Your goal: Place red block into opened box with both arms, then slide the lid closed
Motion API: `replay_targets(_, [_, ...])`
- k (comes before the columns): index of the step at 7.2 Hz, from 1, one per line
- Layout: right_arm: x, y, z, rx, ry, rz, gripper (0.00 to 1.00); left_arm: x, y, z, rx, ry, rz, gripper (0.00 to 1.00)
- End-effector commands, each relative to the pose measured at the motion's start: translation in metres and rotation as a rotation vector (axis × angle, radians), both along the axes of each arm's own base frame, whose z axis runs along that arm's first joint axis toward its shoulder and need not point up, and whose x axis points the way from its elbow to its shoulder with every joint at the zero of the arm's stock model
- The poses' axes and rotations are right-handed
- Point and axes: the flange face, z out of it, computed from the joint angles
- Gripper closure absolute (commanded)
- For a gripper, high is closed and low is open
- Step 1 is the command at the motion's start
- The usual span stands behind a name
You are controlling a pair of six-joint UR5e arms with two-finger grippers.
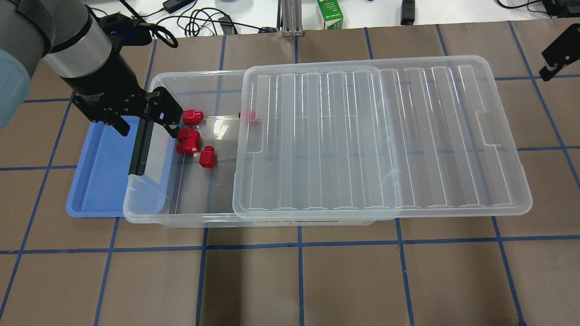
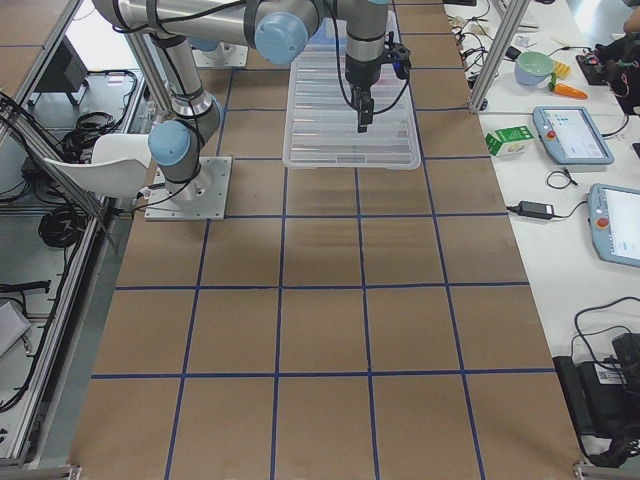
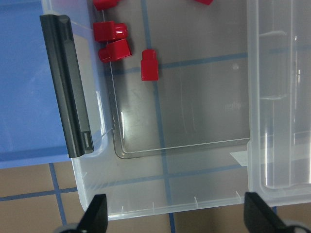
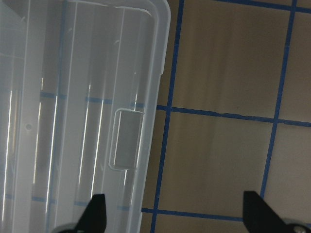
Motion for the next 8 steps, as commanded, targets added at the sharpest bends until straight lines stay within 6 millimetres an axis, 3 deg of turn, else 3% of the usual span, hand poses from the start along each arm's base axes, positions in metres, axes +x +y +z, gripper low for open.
replay_targets(1, [-0.026,0.002,-0.037,-0.019,-0.006,0.013,0.0,0.0,0.003,-0.002,0.016,0.002,-0.002,0.0])
replay_targets(3, [-0.041,0.001,-0.104,0.019,-0.022,0.022,0.0,0.004,0.001,-0.002,0.017,0.002,0.004,0.0])
replay_targets(5, [-0.043,0.008,-0.15,0.039,-0.035,0.006,0.0,0.005,0.002,-0.002,0.023,0.002,0.006,0.0])
replay_targets(8, [-0.04,0.012,-0.16,0.053,-0.044,-0.018,0.0,0.009,0.0,-0.006,0.043,-0.02,0.009,0.0])
